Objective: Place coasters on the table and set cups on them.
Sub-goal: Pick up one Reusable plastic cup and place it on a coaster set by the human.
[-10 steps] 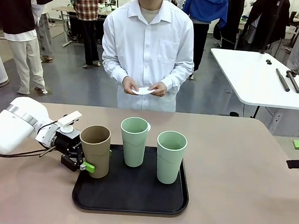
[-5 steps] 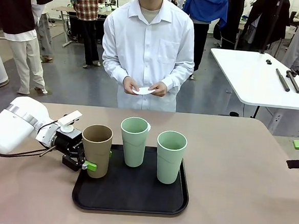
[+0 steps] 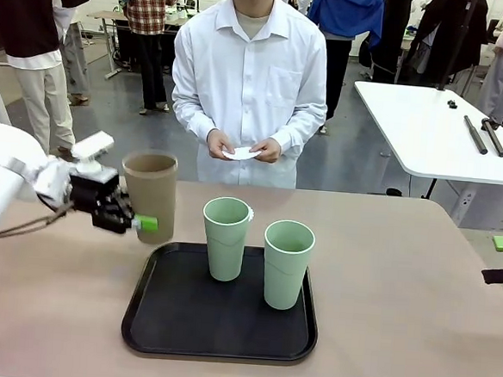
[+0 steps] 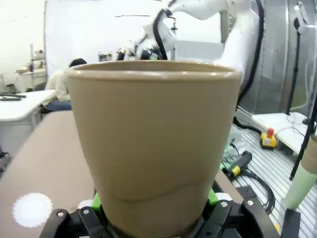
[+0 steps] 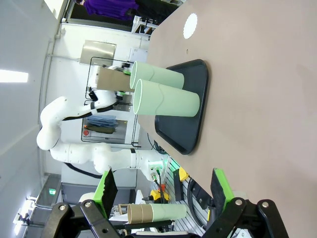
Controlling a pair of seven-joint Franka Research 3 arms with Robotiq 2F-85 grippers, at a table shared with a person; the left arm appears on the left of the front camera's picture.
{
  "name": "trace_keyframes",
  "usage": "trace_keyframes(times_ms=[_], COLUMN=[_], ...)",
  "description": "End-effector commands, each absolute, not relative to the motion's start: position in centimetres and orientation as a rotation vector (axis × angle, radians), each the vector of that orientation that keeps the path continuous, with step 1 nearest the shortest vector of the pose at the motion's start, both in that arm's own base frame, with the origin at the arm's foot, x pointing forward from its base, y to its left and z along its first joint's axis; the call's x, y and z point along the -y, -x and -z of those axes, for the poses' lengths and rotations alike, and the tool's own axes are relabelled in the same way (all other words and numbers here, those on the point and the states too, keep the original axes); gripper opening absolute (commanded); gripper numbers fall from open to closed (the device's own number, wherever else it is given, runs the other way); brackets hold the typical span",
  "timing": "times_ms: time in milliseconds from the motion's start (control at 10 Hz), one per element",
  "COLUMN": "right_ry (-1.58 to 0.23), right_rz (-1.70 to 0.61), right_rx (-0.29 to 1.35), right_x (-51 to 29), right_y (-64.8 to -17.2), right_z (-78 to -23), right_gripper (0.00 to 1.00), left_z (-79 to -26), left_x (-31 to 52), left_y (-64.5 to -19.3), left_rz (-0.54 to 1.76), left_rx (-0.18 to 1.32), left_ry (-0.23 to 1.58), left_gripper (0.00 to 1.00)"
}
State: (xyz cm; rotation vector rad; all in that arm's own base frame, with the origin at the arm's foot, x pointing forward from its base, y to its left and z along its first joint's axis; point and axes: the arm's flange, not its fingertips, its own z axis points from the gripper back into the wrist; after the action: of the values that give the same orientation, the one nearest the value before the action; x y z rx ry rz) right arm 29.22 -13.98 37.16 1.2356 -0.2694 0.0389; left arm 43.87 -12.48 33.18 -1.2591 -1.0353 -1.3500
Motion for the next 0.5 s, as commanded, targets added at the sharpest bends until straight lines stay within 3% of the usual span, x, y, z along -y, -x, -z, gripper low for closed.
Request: trace_keyframes(times_ms=[0,400], right_ry=[-1.247,-1.247], right_rz=[-0.038,-0.038], right_rx=[0.284,0.284], right_x=[14.0,14.0], right_y=[-29.4,-29.4], right_z=[-37.1,-37.1], right_gripper=[1.0,1.0], left_z=[-38.0,-43.8], left_x=[12.6,11.8], left_y=[-42.5,-42.1], left_rz=[1.294,1.235], left_rx=[1.057,1.091], left_ry=[1.21,1.196], left_gripper=[0.0,0.0])
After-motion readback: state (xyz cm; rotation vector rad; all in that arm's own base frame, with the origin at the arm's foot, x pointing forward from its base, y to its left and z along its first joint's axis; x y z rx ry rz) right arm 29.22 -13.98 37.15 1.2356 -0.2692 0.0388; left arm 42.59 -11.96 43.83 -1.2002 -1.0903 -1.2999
